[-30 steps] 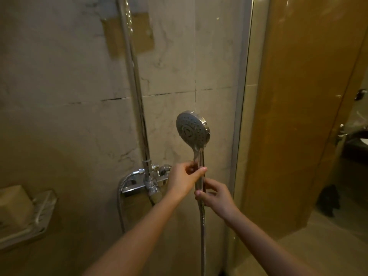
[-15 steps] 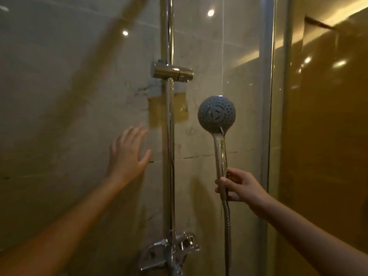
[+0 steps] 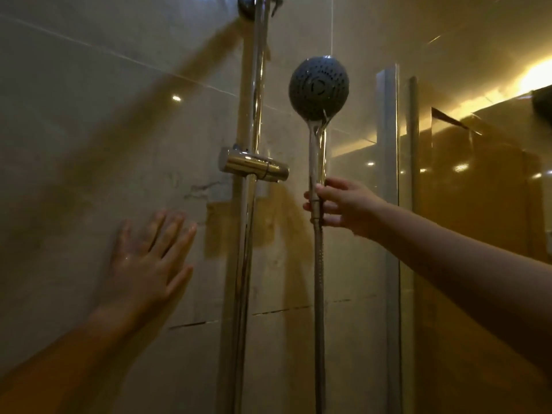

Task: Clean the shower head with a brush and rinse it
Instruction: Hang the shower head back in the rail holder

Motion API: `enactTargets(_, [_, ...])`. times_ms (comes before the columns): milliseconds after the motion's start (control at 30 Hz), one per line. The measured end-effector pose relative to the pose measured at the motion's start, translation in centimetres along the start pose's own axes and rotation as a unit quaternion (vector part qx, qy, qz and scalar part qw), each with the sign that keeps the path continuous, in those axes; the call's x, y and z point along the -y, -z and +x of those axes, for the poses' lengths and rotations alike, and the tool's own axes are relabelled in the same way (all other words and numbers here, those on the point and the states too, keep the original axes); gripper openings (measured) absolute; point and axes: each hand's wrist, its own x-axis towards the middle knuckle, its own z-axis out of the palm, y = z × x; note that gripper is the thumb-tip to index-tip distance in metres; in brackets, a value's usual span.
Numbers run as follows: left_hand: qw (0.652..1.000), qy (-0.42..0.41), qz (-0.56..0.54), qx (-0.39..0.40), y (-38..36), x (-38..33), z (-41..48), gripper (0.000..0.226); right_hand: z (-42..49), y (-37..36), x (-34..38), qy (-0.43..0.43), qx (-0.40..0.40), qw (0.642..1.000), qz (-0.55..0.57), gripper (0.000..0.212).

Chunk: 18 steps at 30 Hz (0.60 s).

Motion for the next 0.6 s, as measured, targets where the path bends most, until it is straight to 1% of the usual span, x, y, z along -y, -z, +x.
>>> enactTargets(67, [1.0,0.002,-0.003,-0.012,0.0,0.0,-0.2,0.066,1.5,-0.3,1.0,-0.008,-0.007,1.0,0.026,0.048])
enactTargets(167, [1.0,0.004,-0.016,-0.01,0.1,-0.2,-0.1,0.066,3.4,-1.0,2.0,-0.015,-0.012,0.999,0.032,0.042])
enactTargets(300, [1.0,0.007,-0.012,-0.009,0.2,-0.2,-0.2,0.066,5.6,-2.1,3.0,-0.023,-0.031,0.999,0.0,0.043])
enactTargets(367, [1.0,0.003,-0.001,-0.011,0.3,-0.2,-0.2,0.066,6.2,-2.5,3.5,-0.029,-0.043,0.999,0.003,0.041])
enactTargets(600, [1.0,-0.006,0.016,-0.012,0.0,-0.1,-0.2,0.067,7.8,-3.5,4.3,-0.026,-0.027,0.998,0.047,0.035])
